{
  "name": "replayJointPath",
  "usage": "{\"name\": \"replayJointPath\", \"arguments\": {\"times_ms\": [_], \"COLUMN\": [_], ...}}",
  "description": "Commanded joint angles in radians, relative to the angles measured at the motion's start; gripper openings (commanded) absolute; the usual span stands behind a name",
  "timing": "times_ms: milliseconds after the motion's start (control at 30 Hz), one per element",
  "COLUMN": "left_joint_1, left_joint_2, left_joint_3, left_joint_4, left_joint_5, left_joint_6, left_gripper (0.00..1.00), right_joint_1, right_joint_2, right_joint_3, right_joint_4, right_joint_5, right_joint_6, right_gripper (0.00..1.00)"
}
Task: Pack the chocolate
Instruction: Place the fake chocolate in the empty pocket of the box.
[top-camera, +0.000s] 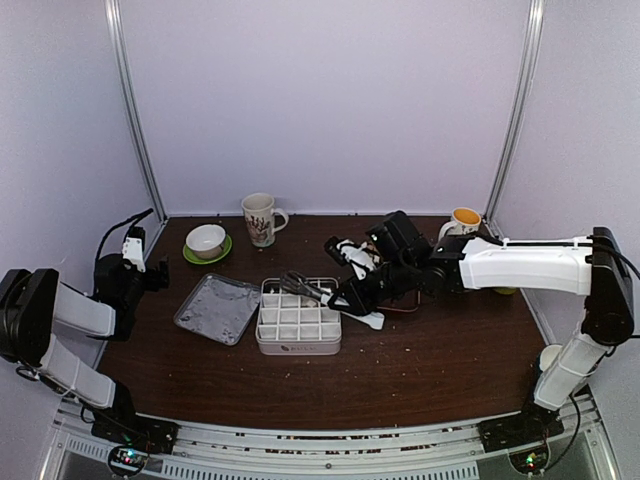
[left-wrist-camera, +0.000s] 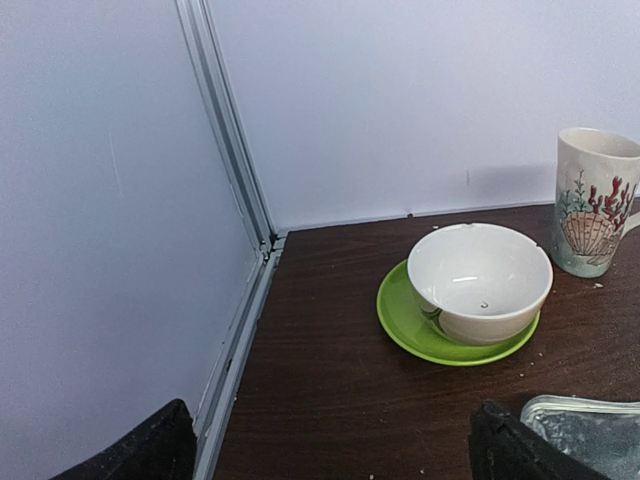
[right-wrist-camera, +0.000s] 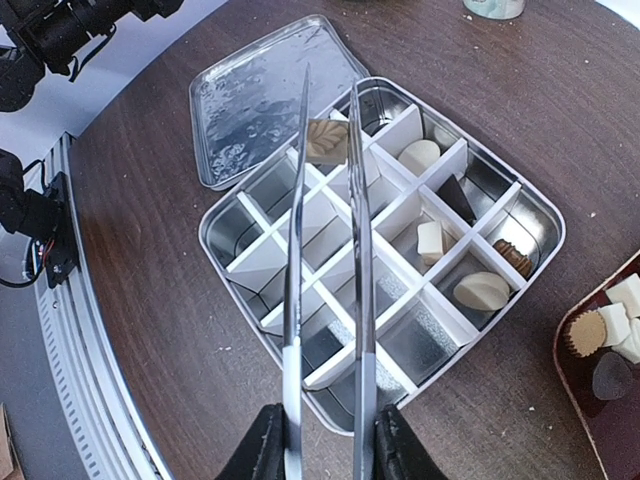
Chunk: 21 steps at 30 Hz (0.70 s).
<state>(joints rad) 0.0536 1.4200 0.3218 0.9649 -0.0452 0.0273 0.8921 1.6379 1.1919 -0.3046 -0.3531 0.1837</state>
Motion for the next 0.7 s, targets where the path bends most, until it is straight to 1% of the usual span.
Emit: {"name": "replayJointPath", "arguments": {"times_ms": [0, 300, 500, 667], "left_joint_1": [0.007, 0.007, 0.007, 0.007], "left_joint_2": [0.005, 0.005, 0.005, 0.005], "left_joint_3": [0.02, 0.02, 0.02, 0.02], "left_joint_4": [0.023, 0.023, 0.023, 0.023], "left_joint_5": [0.006, 0.007, 0.006, 0.007], "left_joint_6": [0.003, 0.003, 0.003, 0.003], "left_gripper": [0.98, 0.98, 0.98, 0.98], "right_joint_1": [0.013, 0.018, 0.019, 0.022], "right_joint_2": [0.023, 0.067, 0.093, 0.092], "right_joint_3": [0.041, 0.057, 0.071, 0.07], "right_joint_4": [0.004, 0.006, -0.012, -0.012], "right_joint_5": [0.024, 0.112, 0.12, 0.114], "right_joint_6": [-0.014, 0.005, 0.0, -0.006], "right_gripper": [0.21, 0.21, 0.24, 0.25]}}
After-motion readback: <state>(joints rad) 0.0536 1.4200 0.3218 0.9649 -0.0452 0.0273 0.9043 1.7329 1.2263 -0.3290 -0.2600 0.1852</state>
